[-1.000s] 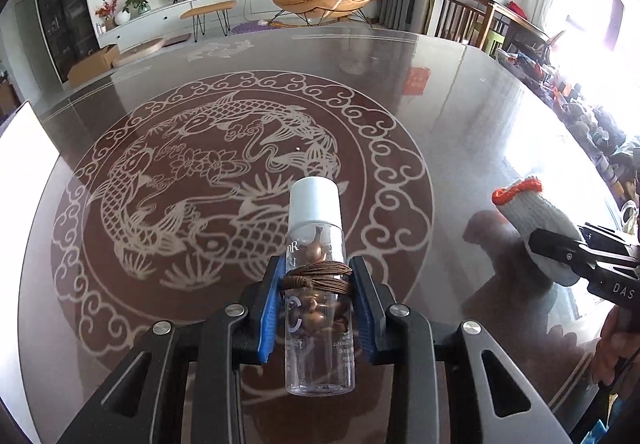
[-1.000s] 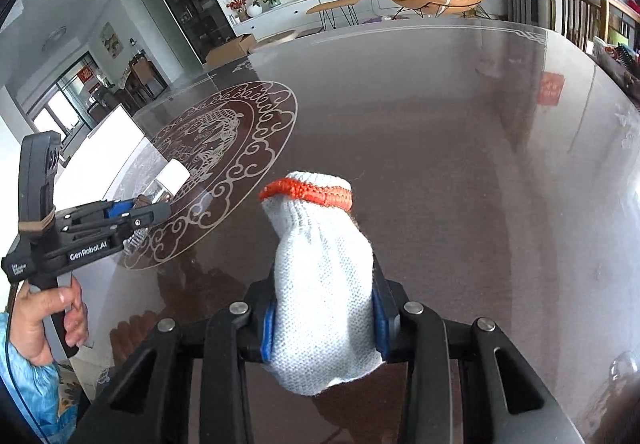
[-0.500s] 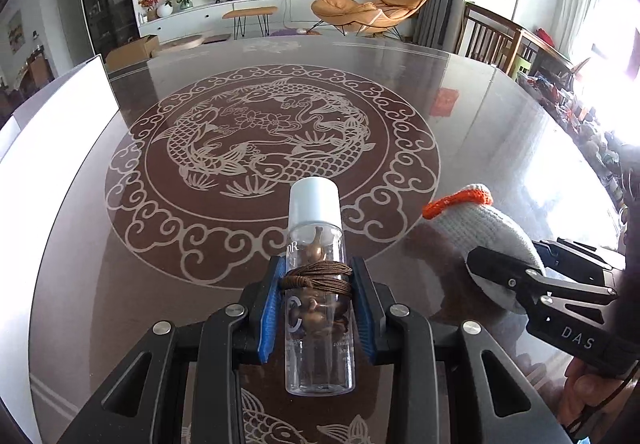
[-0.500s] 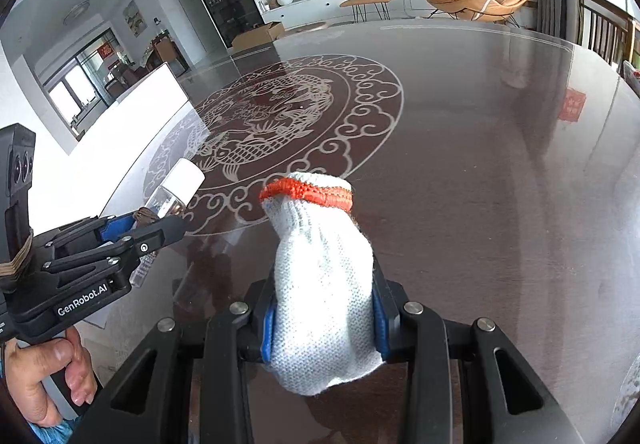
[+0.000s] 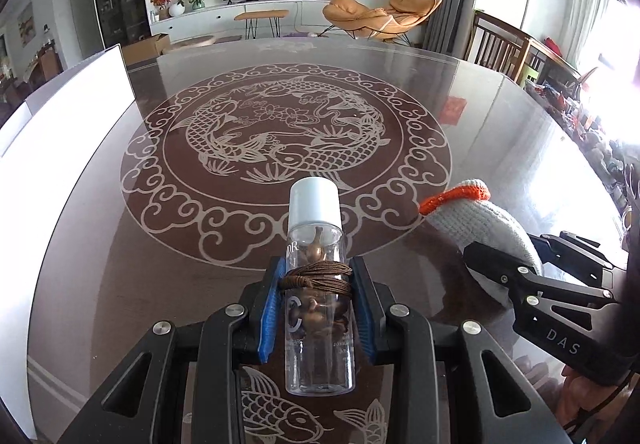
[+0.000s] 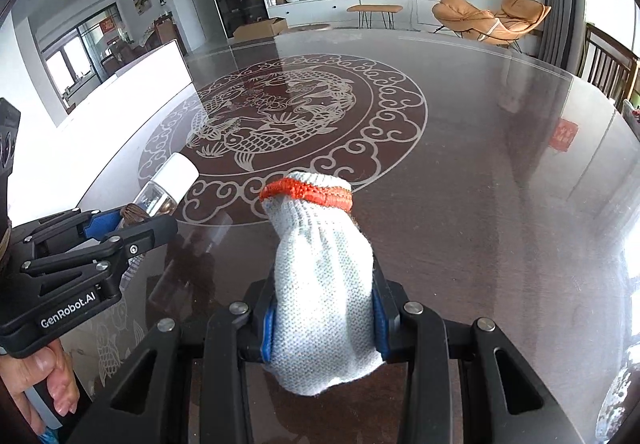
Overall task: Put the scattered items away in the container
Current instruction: 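Carry the bottle and sock with both tools over the container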
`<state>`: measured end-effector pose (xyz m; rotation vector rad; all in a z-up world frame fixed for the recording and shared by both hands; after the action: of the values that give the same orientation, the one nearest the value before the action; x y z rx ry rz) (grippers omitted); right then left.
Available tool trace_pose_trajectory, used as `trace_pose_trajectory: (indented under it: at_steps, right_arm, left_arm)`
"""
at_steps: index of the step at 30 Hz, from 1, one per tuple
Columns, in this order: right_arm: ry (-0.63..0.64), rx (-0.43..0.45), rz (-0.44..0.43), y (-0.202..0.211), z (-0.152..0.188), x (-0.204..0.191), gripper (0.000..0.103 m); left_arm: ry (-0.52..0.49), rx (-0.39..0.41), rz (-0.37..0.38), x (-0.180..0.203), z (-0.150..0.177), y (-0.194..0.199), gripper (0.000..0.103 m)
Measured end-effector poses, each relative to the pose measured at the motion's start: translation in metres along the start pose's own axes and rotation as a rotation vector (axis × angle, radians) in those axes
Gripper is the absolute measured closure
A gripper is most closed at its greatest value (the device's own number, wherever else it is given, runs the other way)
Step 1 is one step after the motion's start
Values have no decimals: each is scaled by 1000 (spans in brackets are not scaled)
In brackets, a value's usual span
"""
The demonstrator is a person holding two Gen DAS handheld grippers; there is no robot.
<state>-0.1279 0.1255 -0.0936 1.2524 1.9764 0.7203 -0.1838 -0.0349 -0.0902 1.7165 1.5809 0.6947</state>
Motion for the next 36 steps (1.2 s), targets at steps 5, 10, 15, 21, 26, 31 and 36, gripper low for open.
trace_pose_trajectory:
  at_steps: [5,10,15,21,26,31,36]
  right_arm:
    - [4,0,8,4,2,5,66]
    - [7,1,14,4,1,6,66]
    - [14,-1,26,3,1,7,66]
    - [21,-3,35,3,2,8,66]
    - [28,-7,44,2,1,8,66]
    - [31,-8,47,2,1,8,66]
    - [29,-7,46,2,1,8,66]
  left_arm:
    - [-1,13,-13,0,2,2,71]
    - [5,16,-15,-2,5,2,71]
    - [14,29,-22,-5,4,6,71]
    - [12,50,-34,-7,1,15,71]
    - [15,58,-36,-9,1,19,71]
    - [19,61,-43,-10,0,21,71]
    - [12,58,-49,-8,2,19,71]
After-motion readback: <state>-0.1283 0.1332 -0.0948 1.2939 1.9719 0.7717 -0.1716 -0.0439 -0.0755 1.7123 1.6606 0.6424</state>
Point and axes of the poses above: each gripper's, at about its wrist camera, not at the fingertips, and y roughly against the way its jaws point, x to its right, z to its underside, the point moved 6 cm from there along -y, roughly the way its jaws point, and after that the axes turned 8 degrees about -z, right-handed, at the moved point
